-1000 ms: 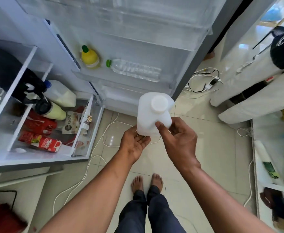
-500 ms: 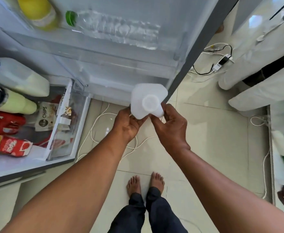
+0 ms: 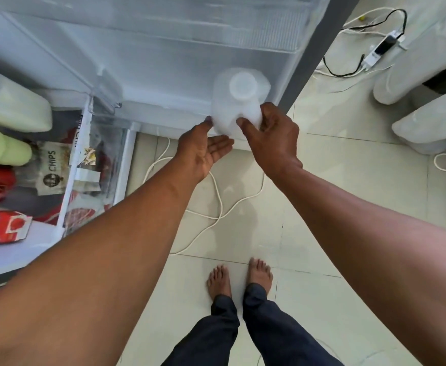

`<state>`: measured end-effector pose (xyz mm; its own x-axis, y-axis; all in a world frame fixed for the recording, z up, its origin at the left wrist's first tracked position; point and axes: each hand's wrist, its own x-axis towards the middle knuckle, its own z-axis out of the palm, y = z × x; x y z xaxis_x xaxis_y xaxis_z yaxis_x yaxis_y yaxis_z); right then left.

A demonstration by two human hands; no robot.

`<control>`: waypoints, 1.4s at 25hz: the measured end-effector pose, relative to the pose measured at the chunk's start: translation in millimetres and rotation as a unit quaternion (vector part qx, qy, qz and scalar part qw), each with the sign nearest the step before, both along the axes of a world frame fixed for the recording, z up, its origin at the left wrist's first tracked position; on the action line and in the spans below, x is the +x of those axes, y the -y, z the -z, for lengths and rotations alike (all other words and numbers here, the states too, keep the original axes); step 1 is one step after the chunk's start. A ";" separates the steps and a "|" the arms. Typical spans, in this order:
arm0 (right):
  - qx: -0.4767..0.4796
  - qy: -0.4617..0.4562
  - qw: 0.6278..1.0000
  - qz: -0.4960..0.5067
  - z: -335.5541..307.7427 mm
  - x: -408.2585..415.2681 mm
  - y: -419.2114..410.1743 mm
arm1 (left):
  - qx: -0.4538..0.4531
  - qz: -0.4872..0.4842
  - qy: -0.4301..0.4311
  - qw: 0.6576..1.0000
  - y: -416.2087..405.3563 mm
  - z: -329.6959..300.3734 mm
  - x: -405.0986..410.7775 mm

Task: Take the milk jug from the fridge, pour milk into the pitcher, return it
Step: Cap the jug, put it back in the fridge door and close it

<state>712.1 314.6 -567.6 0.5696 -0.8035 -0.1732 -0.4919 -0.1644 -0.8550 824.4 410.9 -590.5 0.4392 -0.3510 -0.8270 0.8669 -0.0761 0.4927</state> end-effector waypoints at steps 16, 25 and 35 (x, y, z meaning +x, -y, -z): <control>-0.008 -0.202 0.977 -0.072 -92.2 -22.2 -17.2 | 0.152 0.149 0.231 0.949 -24.2 -106.8 -50.8; -0.109 -0.212 0.951 -0.196 -251.5 -81.0 -67.5 | 0.201 0.444 0.554 0.675 -93.7 -276.4 -110.8; -0.242 -0.164 0.936 -0.196 -407.2 -100.8 -89.6 | 0.191 0.431 0.673 0.570 -122.2 -420.7 -103.2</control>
